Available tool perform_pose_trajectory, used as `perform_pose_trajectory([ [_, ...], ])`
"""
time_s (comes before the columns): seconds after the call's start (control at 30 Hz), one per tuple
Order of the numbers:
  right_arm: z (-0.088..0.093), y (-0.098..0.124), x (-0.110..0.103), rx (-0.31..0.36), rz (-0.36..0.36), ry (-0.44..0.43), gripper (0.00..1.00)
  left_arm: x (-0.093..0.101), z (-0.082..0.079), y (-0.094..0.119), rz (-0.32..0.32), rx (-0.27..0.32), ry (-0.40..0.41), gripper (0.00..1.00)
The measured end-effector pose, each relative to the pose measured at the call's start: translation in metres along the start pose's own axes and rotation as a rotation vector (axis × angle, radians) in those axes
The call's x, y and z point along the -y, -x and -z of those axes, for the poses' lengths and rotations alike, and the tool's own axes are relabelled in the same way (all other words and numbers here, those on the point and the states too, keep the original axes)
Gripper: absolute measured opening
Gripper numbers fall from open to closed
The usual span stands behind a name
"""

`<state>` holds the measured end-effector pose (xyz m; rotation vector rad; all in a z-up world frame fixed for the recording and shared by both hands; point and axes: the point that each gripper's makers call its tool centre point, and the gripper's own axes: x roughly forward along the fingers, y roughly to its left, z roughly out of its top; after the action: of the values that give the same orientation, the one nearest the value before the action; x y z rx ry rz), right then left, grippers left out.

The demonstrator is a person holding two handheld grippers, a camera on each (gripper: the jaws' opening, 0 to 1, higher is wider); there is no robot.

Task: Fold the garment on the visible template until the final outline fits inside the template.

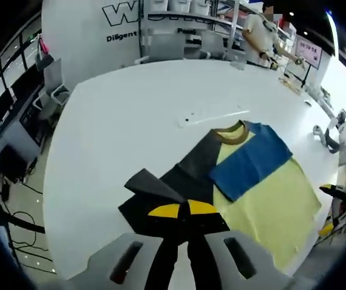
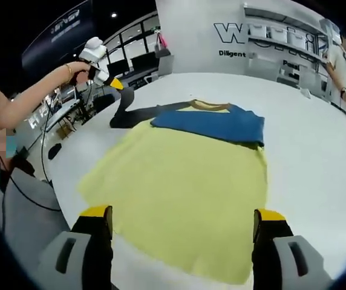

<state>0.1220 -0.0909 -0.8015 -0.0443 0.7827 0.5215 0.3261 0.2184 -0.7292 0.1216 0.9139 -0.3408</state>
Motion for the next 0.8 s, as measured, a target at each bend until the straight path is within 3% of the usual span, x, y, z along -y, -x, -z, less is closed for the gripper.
perform_pose_trajectory([
  [0.33, 0.010, 0.015, 0.012, -0.001, 0.017, -0.013, 0.96, 0.060, -0.031, -0.015, 0.076, 0.035, -0.059, 0.07],
  [0.8, 0.016, 0.016, 0.022, 0.005, -0.002, -0.018, 0.95, 0.118, -0.050, -0.034, 0.135, 0.031, -0.124, 0.07],
])
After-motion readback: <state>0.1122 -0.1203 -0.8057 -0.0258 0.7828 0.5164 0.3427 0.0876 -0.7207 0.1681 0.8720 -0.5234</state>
